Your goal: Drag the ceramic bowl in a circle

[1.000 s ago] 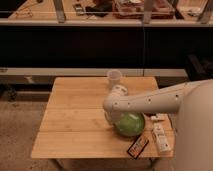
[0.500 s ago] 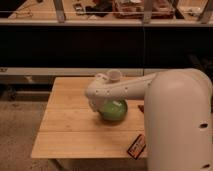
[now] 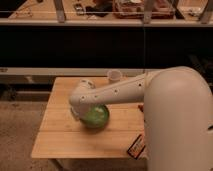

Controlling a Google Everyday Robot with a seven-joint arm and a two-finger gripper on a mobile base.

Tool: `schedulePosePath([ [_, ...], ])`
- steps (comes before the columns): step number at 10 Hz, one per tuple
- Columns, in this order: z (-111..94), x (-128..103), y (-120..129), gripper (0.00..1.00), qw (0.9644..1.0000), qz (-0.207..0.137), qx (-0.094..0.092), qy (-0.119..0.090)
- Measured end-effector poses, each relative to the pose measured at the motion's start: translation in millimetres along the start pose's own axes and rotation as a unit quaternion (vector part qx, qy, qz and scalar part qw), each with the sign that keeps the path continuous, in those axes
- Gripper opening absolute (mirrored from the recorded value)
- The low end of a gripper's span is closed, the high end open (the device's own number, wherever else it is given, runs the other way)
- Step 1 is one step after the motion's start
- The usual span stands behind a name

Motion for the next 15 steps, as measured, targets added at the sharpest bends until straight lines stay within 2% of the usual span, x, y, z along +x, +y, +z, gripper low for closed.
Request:
schedulePosePath([
  [2, -3, -38, -18, 0.18, 0.9992, -0.032, 0.016, -0.019],
  [4, -12, -86, -7, 0.18, 0.9986, -0.033, 0.006, -0.042],
  [5, -16, -106, 5, 0.18, 0.9984, -0.016, -0.001, -0.054],
  [6, -21, -132, 28, 0.18, 0.9974, 0.020, -0.015, -0.068],
  [7, -25, -147, 53, 0.18, 0.9953, 0.056, -0.029, -0.074],
  [9, -30, -160, 95, 0.18, 0.9896, 0.109, -0.055, -0.076],
  [10, -30, -154, 122, 0.18, 0.9860, 0.134, -0.072, -0.069],
  [12, -22, -124, 156, 0.18, 0.9830, 0.148, -0.095, -0.053],
  [13, -13, -101, 164, 0.18, 0.9830, 0.148, -0.099, -0.047],
  [15, 4, -67, 165, 0.18, 0.9851, 0.137, -0.095, -0.043],
])
